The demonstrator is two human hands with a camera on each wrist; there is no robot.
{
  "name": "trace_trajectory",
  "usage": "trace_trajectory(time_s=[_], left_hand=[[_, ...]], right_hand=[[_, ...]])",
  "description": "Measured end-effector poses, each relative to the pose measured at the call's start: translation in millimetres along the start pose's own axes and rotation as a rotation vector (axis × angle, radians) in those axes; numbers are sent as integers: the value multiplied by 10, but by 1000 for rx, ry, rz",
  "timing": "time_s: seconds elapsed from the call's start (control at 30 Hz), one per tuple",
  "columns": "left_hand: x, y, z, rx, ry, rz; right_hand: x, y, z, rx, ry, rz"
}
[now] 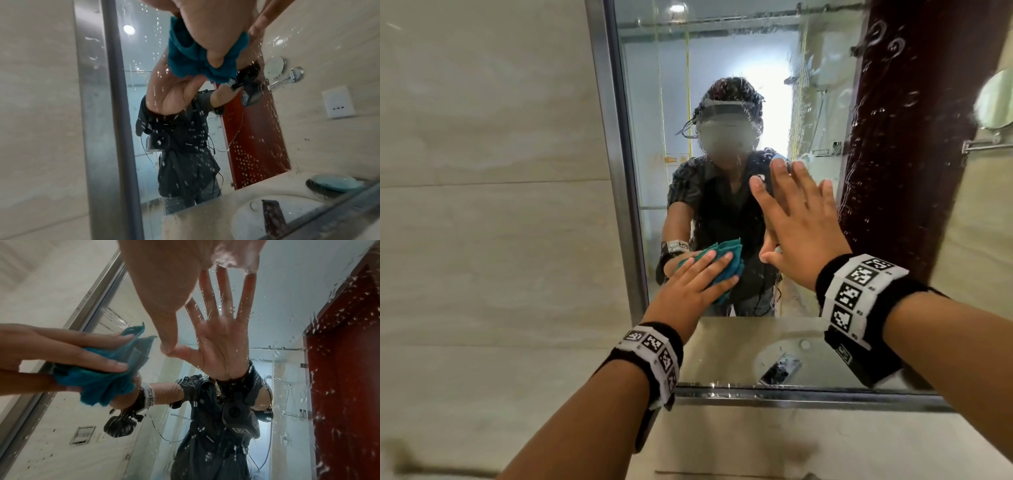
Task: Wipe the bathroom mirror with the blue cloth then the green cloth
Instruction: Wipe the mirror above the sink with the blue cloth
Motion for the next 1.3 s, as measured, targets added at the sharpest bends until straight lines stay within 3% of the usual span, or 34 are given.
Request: trace_trajectory(time_s=[0.07,0.23,0.4,0.5,0.63,0.77,0.87,0.97,1.1,1.2,1.3], left_hand=[[144,-62,-75,65,1,76],[601,-343,-486,462,154,331],[482,-332,-357,539,248,431],[162,-147,-118,396,211,424],[-173,163,156,166,48,236],[-193,337,108,185,4,182],[-86,272,8,285,32,188],[99,8,-57,378,120,280],[202,-344,56,362,193,389],[1,-255,318,198,127,362],[-346,77,595,-62,22,199]], right_hand=[[2,-2,1,0,0,-4],[-10,-19,4,-4,11,1],[-34,-18,16,7,15,21],[-36,61,-29,53,45,103],[-193,441,-112,80,65,137],[-414,698,-32,-14,98,68],[-498,693,19,-43,110,9],[-522,688,14,-56,102,-5],[-523,698,15,-57,97,-21],[-515,707,22,-60,63,-23],[-520,708,23,-53,38,-18]])
Point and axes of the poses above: each hand's wrist, its own y-axis away from the middle knuckle, its own x-axis out of the back of the hand, z = x × y, the point moved 5 cm from there along -y, towards the middle knuckle, and after that the axes turned 13 degrees about z, right-handed, at the moved point
